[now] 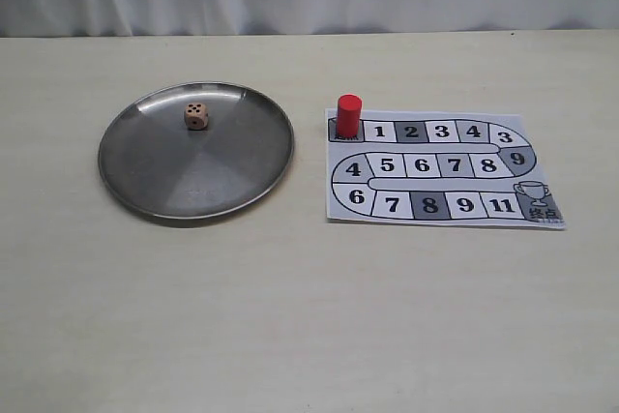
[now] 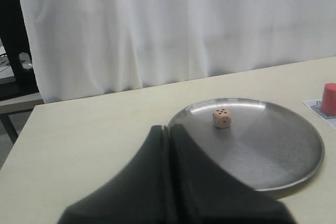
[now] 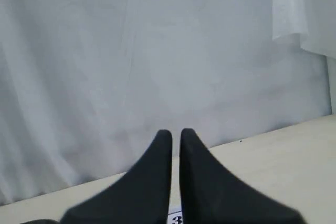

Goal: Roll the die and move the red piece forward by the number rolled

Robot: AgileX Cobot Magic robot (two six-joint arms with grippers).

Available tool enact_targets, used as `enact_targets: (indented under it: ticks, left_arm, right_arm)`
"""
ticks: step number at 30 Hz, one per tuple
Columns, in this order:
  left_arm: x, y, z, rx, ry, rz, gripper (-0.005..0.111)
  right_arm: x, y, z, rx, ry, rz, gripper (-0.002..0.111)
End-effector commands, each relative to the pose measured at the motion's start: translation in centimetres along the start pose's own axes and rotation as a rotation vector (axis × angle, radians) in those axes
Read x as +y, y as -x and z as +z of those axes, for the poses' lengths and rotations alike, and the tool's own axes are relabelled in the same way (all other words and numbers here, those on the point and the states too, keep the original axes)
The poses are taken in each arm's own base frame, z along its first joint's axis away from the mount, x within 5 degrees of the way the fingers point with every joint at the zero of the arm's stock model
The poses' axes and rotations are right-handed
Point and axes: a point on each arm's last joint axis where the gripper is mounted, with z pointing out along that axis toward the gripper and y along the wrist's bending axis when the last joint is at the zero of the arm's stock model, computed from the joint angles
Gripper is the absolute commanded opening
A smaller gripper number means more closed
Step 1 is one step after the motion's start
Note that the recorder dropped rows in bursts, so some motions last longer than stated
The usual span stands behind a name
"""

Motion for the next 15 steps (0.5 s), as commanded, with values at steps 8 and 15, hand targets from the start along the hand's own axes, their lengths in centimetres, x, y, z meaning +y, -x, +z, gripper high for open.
enact_targets:
  ticks: [8,15]
  left_arm:
    - [0.0,0.0,0.0,-0.008,-0.003,0.0,0.0]
    - [0.0,0.0,0.0,-0.008,-0.003,0.0,0.0]
  right_arm:
    - [-0.6,-2.1,5.4,0.436,-0.129,-0.029,0.005]
    - [-1.0,-4.8,9.3,0.736,-0.196,-0.019,0.005]
